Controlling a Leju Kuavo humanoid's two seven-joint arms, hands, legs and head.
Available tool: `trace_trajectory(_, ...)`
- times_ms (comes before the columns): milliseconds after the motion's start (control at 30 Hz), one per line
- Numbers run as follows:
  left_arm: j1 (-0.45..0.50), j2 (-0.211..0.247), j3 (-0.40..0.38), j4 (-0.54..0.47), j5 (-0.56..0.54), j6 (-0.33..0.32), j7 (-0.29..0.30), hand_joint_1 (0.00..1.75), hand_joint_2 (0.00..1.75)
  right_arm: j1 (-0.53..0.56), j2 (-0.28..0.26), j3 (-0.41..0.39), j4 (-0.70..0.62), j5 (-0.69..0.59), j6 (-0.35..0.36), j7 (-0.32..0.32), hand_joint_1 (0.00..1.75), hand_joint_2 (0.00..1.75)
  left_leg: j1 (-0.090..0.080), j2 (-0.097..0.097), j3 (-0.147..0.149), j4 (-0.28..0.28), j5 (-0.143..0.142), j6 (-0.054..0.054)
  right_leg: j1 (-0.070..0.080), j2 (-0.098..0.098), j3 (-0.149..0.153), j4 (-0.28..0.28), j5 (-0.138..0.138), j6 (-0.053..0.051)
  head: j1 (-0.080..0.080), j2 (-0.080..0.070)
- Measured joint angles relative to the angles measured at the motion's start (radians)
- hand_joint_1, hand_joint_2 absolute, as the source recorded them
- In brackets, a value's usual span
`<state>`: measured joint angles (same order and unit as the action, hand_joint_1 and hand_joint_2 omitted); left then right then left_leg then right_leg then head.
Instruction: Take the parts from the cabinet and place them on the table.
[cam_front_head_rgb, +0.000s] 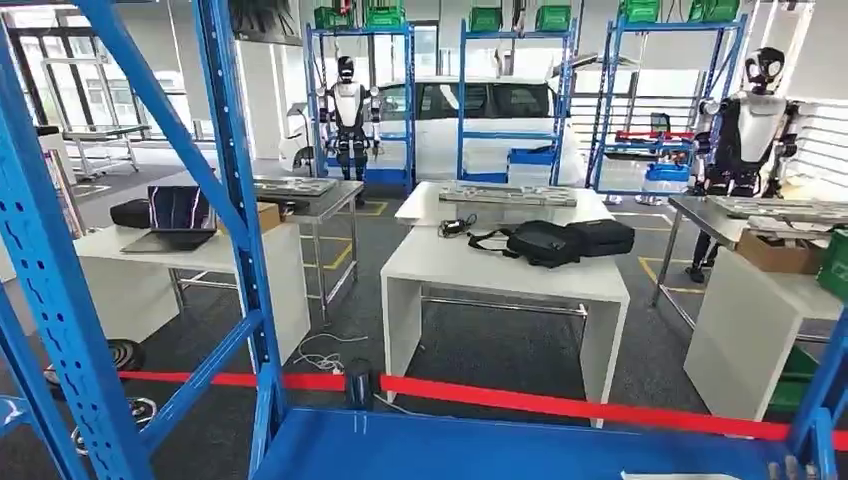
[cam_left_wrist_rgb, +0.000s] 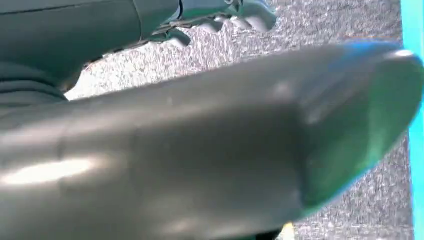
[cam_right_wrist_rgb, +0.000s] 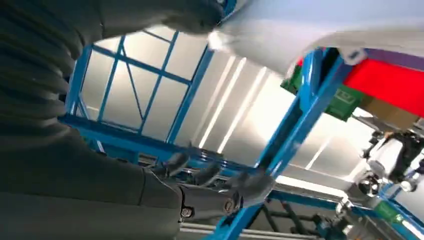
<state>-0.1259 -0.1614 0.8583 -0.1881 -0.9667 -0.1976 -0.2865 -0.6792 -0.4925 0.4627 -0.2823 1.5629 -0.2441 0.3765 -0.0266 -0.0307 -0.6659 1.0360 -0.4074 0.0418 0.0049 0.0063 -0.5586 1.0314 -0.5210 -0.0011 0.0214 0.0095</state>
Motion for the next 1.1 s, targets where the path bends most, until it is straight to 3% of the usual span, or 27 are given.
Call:
trace_trajectory(367,-0.002,0.001,0.008,0.0,0.006,0.006,-0.002,0.0,0.0,-0.003,0.011,-0.031,0.0,0.004,-0.006,-0.027,1.75,0.0,0.0,0.0,0.012,-0.01,0.004,-0.017,0.0,-0.001,0.007,0.001,-0.004,-0.01,-0.001,0.0)
trace_trajectory(600,-0.002,0.001,0.015,0.0,0.018,0.008,-0.011,0.0,0.0,-0.009,0.013,-0.056,-0.003,0.005,-0.039,-0.043,1.75,0.0,0.0,0.0,0.012,-0.01,0.004,-0.018,0.0,-0.001,0.008,0.0,-0.004,-0.01,0.0,0.0)
trace_trajectory(667,-0.002,0.001,0.016,0.0,0.019,0.009,-0.011,0.0,0.0,-0.01,0.014,-0.058,-0.006,0.005,-0.042,-0.043,0.0,0.0,0.0,0.0,0.012,-0.01,0.004,-0.018,0.0,-0.001,0.008,0.0,-0.004,-0.01,0.0,0.0)
trace_trajectory(1100,-0.001,0.001,0.031,0.0,0.029,0.01,-0.014,0.0,0.0,-0.003,0.026,-0.06,-0.012,0.004,-0.082,-0.034,0.0,0.0,-0.001,-0.001,0.012,-0.009,0.004,-0.018,-0.001,0.0,0.008,-0.001,-0.004,-0.01,-0.001,0.0)
